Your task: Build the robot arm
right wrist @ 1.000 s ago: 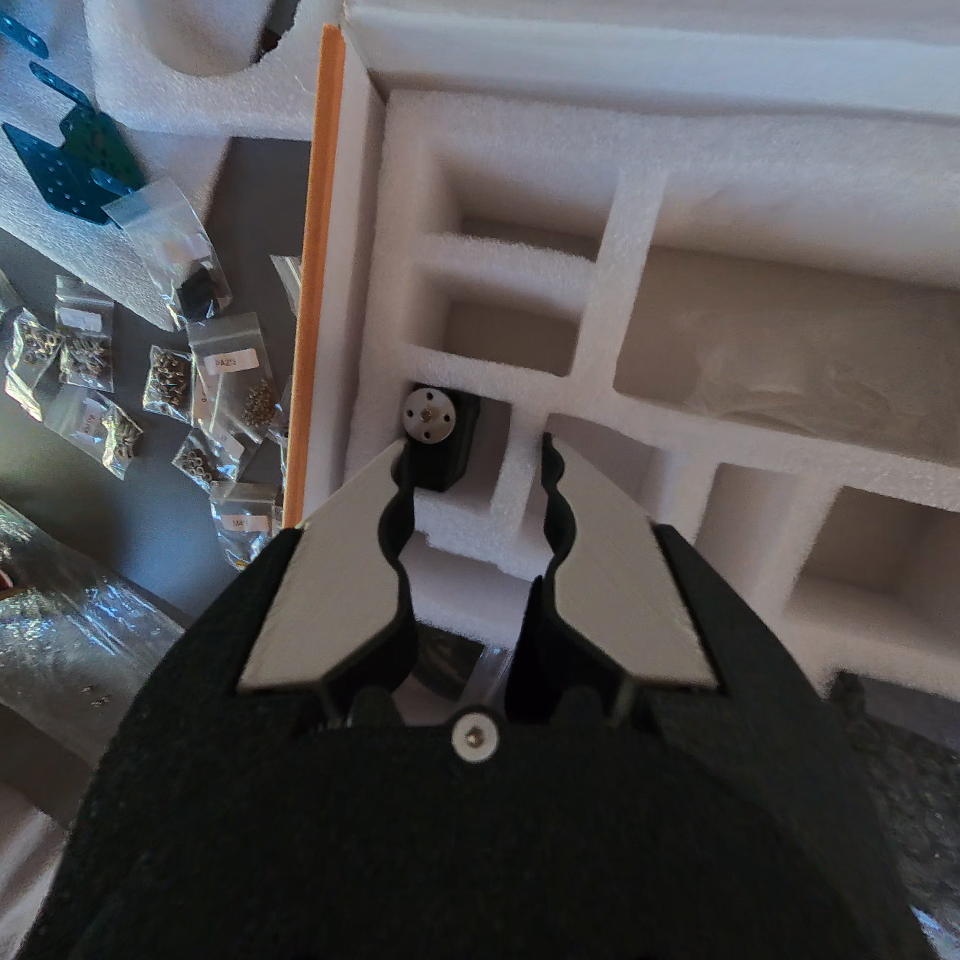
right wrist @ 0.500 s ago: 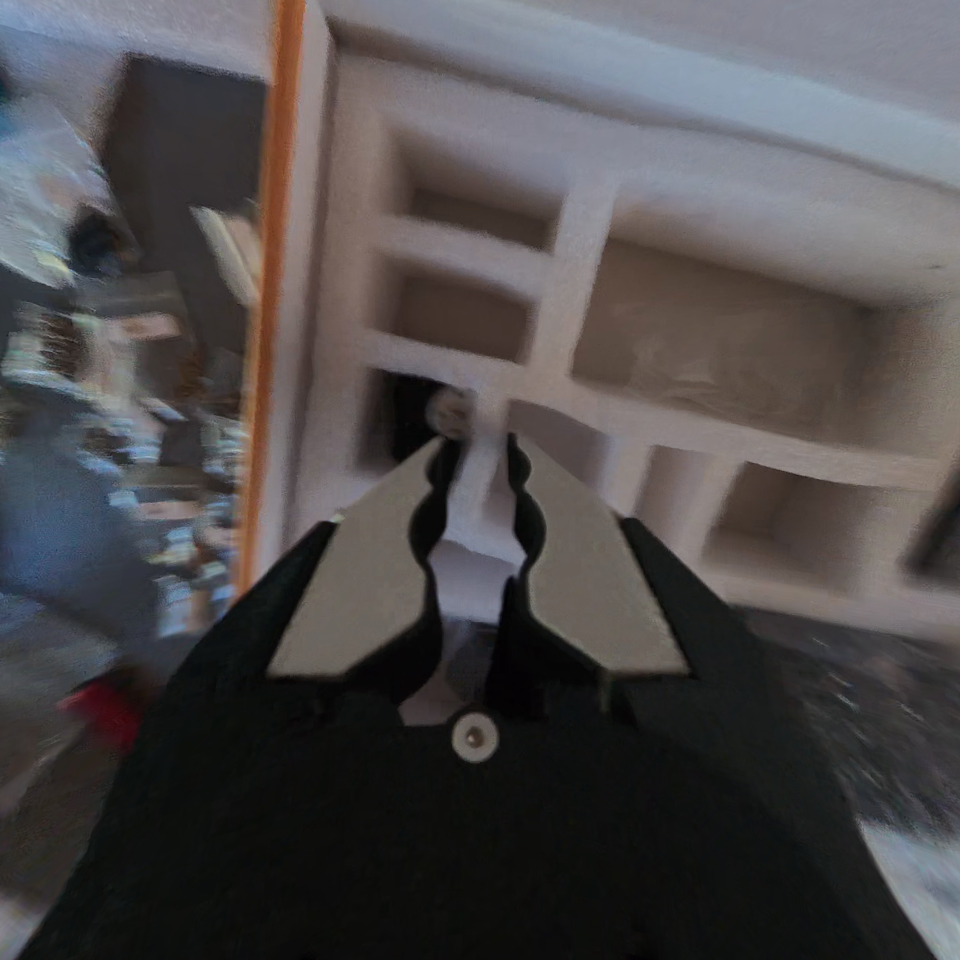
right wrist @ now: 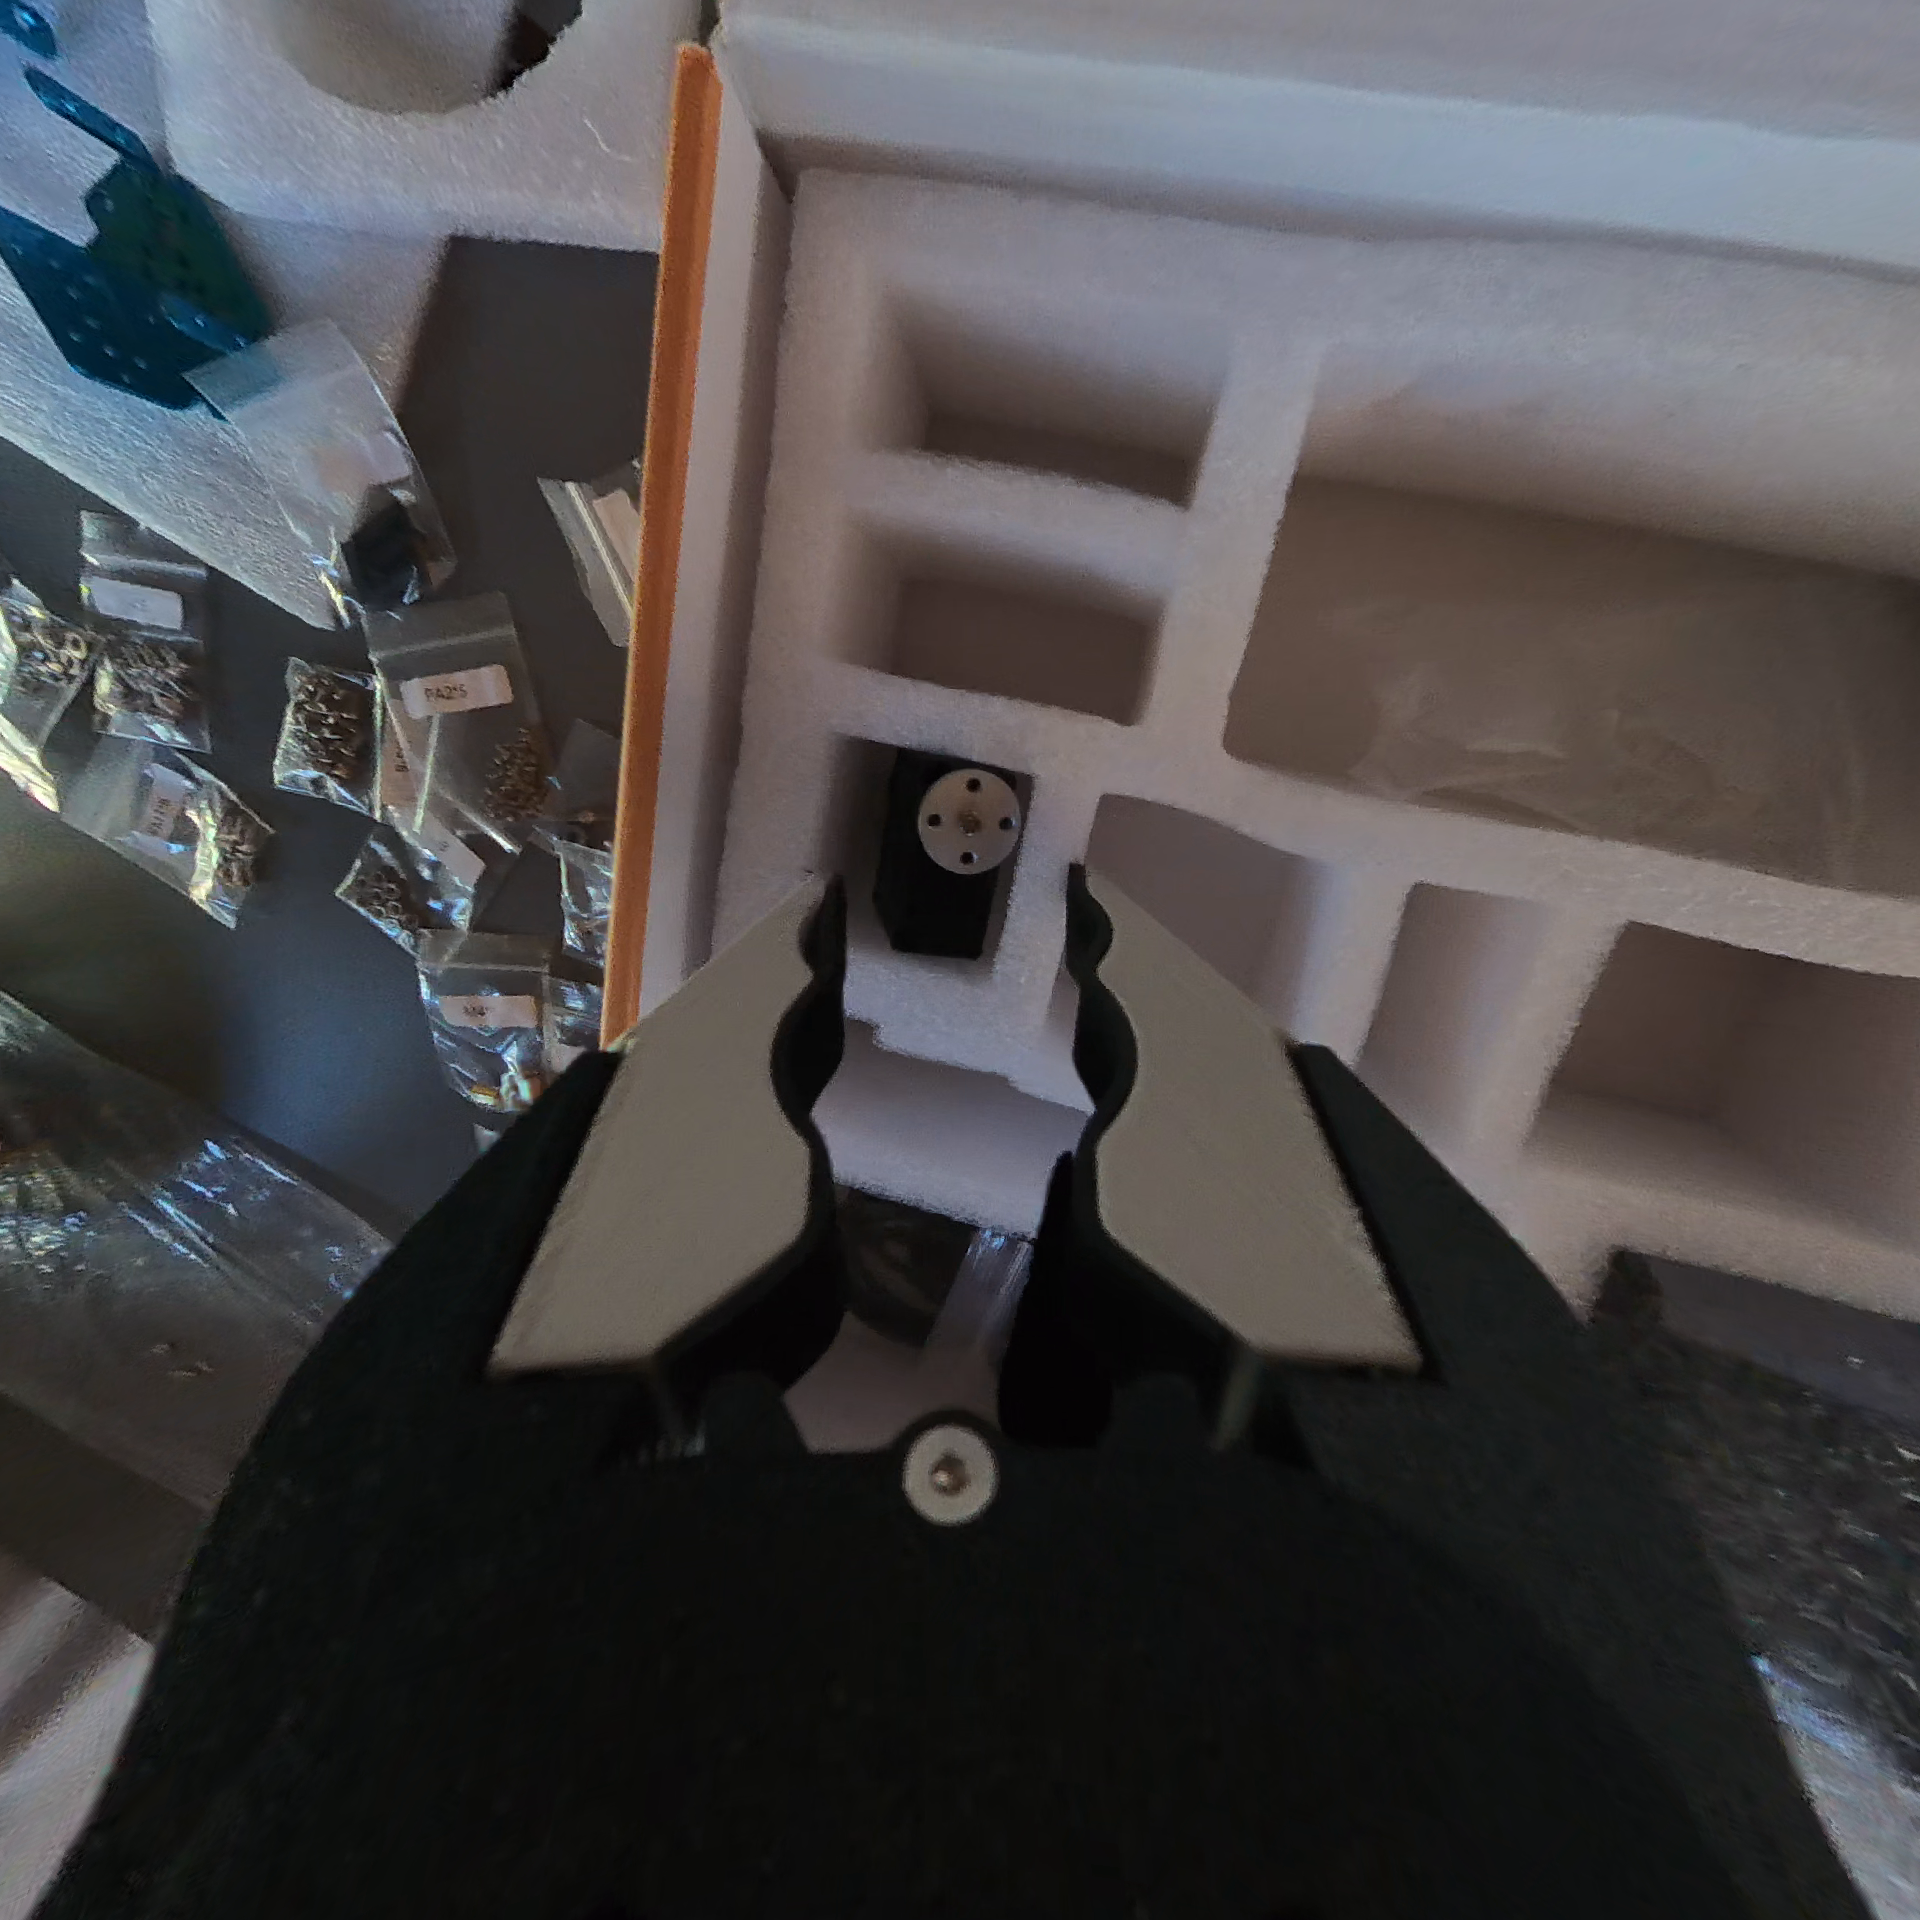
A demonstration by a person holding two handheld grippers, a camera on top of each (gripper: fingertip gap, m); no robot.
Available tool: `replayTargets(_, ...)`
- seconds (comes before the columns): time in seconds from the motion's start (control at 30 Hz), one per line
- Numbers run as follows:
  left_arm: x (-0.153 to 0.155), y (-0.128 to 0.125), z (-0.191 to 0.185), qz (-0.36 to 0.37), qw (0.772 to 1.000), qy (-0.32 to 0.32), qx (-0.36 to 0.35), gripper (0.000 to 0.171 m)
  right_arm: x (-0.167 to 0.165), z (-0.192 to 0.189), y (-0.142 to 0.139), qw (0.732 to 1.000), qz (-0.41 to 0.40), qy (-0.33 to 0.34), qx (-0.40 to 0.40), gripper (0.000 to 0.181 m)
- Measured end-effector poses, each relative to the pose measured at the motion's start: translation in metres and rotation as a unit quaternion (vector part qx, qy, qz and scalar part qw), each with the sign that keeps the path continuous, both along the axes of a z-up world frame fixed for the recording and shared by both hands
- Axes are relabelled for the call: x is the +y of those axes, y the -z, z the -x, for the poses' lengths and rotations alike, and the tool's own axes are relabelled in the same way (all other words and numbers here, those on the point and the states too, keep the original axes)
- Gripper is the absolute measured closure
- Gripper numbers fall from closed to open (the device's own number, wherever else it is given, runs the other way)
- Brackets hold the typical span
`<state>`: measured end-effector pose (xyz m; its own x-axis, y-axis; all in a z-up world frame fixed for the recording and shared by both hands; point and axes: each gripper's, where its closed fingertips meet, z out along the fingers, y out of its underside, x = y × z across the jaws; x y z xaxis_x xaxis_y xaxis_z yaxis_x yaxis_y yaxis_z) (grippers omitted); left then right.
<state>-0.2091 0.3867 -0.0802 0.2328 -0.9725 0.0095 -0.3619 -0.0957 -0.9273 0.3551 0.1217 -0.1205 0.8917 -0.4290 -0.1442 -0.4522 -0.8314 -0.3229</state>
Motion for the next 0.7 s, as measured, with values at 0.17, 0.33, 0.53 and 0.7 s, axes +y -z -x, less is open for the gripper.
replayTargets(0.17,0.003,0.0,0.003,0.005,1.0,-0.002,-0.004,0.142,0.002,0.004,-0.004,1.0,0.021,-0.011,-0.017,0.136)
replayTargets(0.33,0.006,-0.002,0.007,0.004,1.0,-0.005,-0.009,0.141,0.001,0.005,-0.011,0.999,0.021,-0.011,-0.024,0.147)
replayTargets(0.53,0.009,-0.004,0.009,0.008,1.0,-0.007,-0.017,0.142,-0.001,0.006,-0.003,0.999,0.043,-0.013,-0.029,0.151)
replayTargets(0.7,0.008,-0.001,0.009,0.005,1.0,-0.004,-0.014,0.142,0.001,0.004,0.002,0.998,0.054,-0.003,-0.035,0.153)
